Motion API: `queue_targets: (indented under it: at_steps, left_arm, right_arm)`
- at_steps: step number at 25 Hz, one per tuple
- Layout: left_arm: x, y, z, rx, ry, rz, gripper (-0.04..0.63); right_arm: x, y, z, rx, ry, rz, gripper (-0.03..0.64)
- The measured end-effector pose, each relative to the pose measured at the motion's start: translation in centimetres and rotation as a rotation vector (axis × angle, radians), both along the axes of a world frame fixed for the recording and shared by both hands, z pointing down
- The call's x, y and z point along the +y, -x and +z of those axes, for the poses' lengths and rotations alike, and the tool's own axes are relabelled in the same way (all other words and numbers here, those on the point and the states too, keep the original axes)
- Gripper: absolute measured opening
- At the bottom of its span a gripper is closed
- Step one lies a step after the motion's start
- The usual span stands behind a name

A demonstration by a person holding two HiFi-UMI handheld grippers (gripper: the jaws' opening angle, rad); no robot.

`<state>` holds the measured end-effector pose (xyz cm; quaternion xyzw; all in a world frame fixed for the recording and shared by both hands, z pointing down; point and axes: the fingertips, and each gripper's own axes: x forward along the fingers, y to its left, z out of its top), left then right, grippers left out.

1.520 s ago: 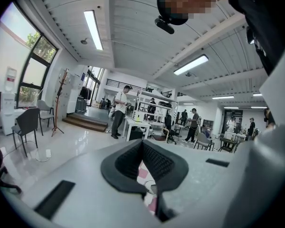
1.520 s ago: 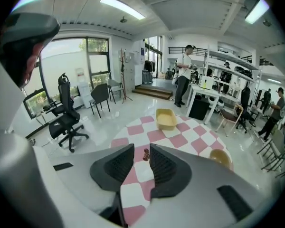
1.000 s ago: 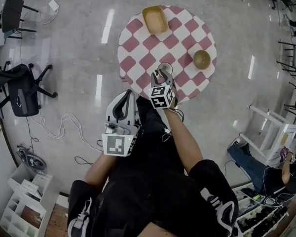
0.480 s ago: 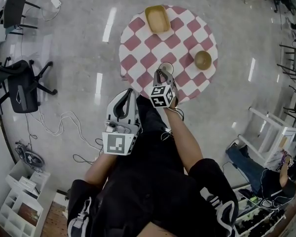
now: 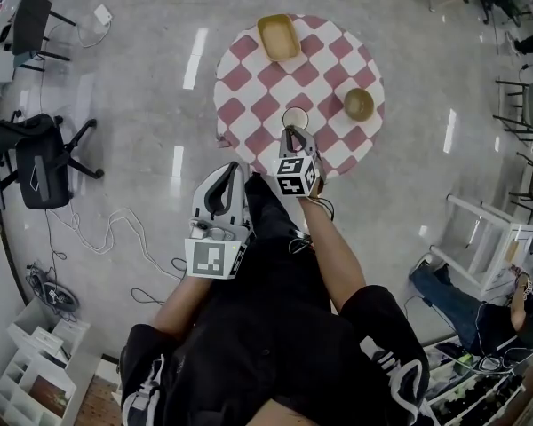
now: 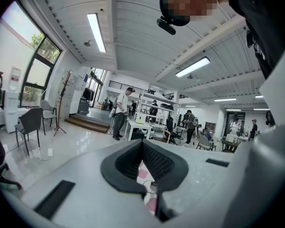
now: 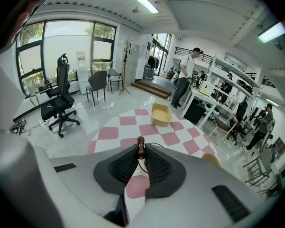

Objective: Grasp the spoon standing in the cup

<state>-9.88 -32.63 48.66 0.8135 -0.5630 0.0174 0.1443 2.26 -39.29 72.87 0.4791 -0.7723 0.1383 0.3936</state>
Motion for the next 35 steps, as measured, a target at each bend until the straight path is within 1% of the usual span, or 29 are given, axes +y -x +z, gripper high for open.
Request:
queue_targets:
  at_steps: [8,12,15,18,21,23,27,31,35]
  left_arm:
    - [5.7,0.3,-3.3,0.005,-0.086,0.024,0.008]
    - [10.2,0.5,-4.7,-0.006,-0.121,0.049,0.008]
    - [13.7,1.2,-5.3,0.003,-0.131,0.052,0.008]
    - [17.1,1.8,-5.8,0.012,-0.138,0.048,0.008]
    - [19.8,2.2,-6.0,0.026,-0.139,0.055,0.008]
    - [21.2,2.1,-6.1,0.041,-0.132,0.063,0.008]
    - [23.7,1.3,-6.3,0.071,-0.13,0.078,0.008]
    - [24.9,-0.1,-6.0,0.041,-0.113,0.11,0.008]
    - [25.7,-1.4,-5.9,0.021,-0.106,0.111,0.008]
  right_arm:
    - [3.1,0.0,-7.4,-0.051,-0.165,0.036,0.057]
    - [7.2,-0.1,-11.5,-0.07,-0.233,0.043,0.057]
    - [11.2,-0.1,-14.1,-0.088,-0.269,0.048,0.057]
    - [15.8,0.0,-16.2,-0.134,-0.284,0.061,0.057]
    - [20.1,0.2,-17.9,-0.221,-0.291,0.084,0.057]
    - [22.7,0.2,-18.8,-0.268,-0.285,0.098,0.057]
    - [26.8,-0.5,-20.2,-0.325,-0.276,0.125,0.057]
    - [29.1,-1.3,-21.1,-0.385,-0.256,0.153,0.057]
    - [30.8,-2.6,-22.0,-0.399,-0.256,0.156,0.057]
